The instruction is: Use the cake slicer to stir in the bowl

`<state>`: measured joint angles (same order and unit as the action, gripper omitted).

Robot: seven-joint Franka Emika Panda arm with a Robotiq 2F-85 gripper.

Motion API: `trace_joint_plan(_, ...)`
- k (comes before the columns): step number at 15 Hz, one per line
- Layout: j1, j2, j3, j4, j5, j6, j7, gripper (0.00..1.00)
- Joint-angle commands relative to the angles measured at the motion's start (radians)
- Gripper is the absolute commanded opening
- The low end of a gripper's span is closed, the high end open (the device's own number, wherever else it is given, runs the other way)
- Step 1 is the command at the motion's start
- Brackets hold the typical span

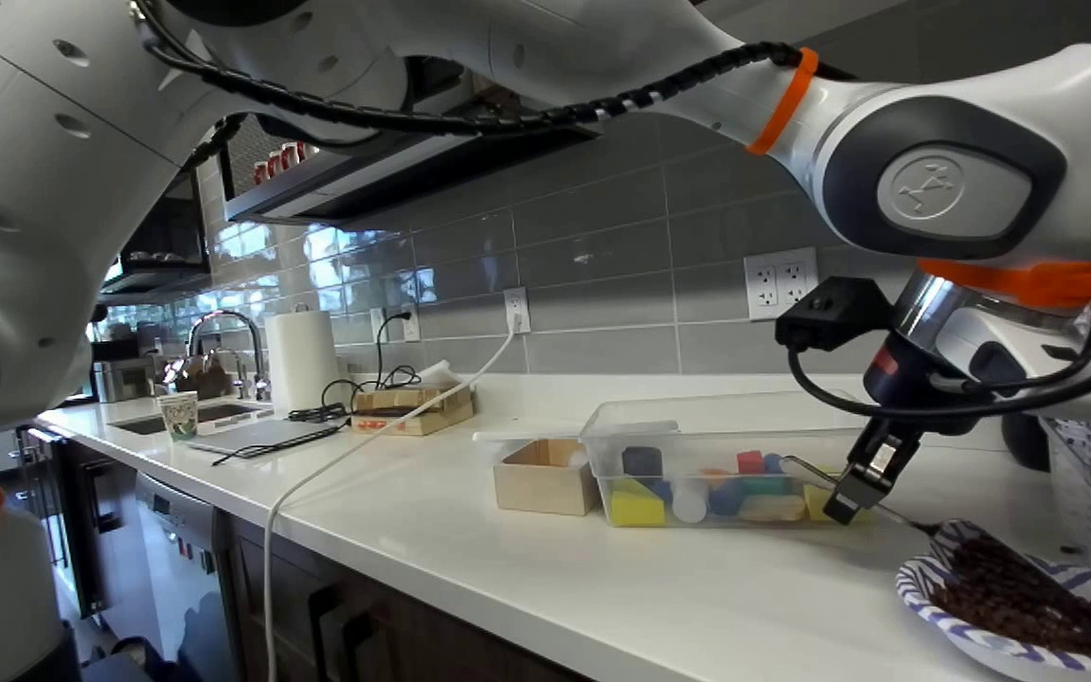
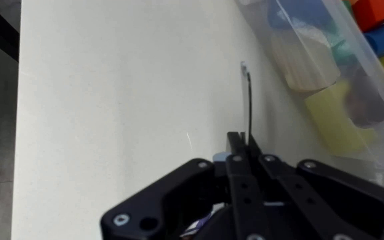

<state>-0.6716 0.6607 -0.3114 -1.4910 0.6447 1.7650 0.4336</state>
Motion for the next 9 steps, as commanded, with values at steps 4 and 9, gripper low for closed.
trace_joint_plan(4,0.022,0.014,0.035,-0.001,-0.052,-0.080,-0.060,0.01)
trace_joint_plan(9,0.059,-0.014,0.036,-0.036,-0.111,-0.102,-0.087,0.01)
